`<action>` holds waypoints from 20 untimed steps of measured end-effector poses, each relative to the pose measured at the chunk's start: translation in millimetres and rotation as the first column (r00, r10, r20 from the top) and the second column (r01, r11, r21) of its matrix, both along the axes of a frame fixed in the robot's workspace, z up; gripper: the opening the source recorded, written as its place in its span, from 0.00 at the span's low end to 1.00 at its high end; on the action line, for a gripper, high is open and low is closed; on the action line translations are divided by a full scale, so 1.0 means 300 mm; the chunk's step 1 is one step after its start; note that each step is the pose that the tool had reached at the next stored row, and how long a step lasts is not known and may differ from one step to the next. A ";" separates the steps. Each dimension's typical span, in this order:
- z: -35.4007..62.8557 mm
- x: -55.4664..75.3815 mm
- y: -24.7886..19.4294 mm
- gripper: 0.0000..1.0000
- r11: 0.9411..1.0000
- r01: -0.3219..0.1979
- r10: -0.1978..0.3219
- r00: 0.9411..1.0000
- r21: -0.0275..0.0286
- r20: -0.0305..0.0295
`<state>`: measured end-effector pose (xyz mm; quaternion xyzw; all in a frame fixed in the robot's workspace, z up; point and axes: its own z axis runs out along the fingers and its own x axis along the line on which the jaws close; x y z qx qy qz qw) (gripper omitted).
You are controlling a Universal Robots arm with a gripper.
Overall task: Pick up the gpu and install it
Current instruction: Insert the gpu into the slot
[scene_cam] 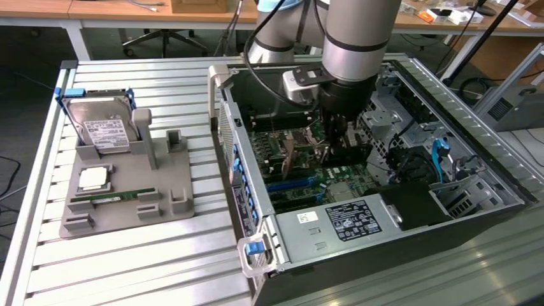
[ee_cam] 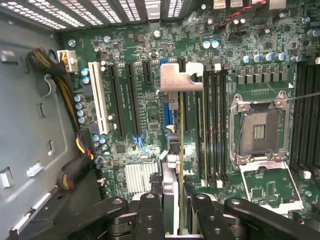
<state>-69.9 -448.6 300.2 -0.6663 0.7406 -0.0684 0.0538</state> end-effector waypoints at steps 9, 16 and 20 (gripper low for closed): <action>-0.032 -0.110 -0.005 0.27 1.000 0.006 -0.006 1.000 0.000 0.000; -0.079 -0.192 -0.005 0.27 1.000 0.006 -0.006 1.000 -0.001 0.000; -0.094 -0.210 -0.008 0.27 1.000 0.006 -0.006 1.000 -0.005 0.000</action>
